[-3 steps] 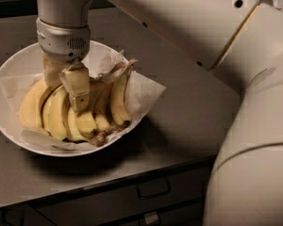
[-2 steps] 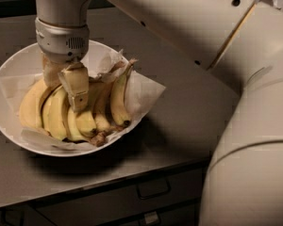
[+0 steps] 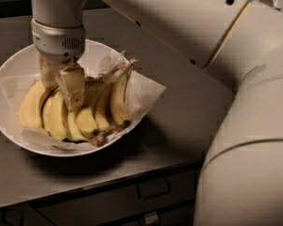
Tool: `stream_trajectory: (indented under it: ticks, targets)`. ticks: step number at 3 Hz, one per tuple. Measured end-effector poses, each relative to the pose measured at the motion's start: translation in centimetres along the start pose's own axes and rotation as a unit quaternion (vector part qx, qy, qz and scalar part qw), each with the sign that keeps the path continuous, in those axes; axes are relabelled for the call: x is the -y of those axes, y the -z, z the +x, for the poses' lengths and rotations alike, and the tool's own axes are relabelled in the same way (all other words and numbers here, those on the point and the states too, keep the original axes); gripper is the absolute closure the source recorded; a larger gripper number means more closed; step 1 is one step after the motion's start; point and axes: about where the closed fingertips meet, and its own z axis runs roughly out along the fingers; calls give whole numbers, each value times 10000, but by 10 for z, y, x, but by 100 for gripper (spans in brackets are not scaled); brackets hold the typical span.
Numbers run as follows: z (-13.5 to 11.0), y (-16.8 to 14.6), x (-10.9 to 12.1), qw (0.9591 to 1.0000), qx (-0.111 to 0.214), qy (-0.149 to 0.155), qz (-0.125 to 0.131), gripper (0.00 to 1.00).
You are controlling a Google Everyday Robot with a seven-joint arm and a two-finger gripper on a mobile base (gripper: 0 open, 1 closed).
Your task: Pick banana from white bowl
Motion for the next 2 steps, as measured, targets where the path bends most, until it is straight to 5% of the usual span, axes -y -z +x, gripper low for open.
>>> stream_trajectory:
  ticks: [2]
  targets:
    - [-2, 3, 1, 10000, -55, 23, 42, 33]
